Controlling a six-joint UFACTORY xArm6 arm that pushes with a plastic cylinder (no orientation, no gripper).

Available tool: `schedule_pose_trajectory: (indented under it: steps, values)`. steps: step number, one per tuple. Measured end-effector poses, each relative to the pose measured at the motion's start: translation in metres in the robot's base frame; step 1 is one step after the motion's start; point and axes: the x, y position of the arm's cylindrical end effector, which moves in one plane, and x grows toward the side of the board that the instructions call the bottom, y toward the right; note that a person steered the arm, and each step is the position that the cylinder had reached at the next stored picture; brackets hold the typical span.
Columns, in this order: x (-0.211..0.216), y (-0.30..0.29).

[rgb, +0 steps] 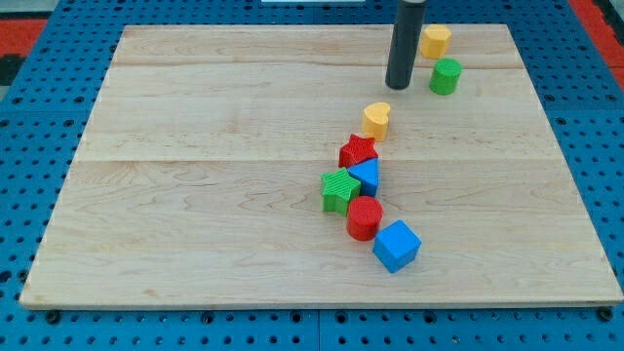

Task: Place the heart vertically below the green circle

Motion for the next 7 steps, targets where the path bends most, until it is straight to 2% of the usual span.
schedule_pose_trajectory:
  steps: [1, 2, 3, 4, 5, 6, 7]
  values:
    - [-0.014, -0.100]
    - [0.060, -0.117]
    - [0.064, -0.071]
    - [0.058, 0.012]
    - [0.059, 0.004]
    - [0.112, 0.024]
    - [0.101, 0.057]
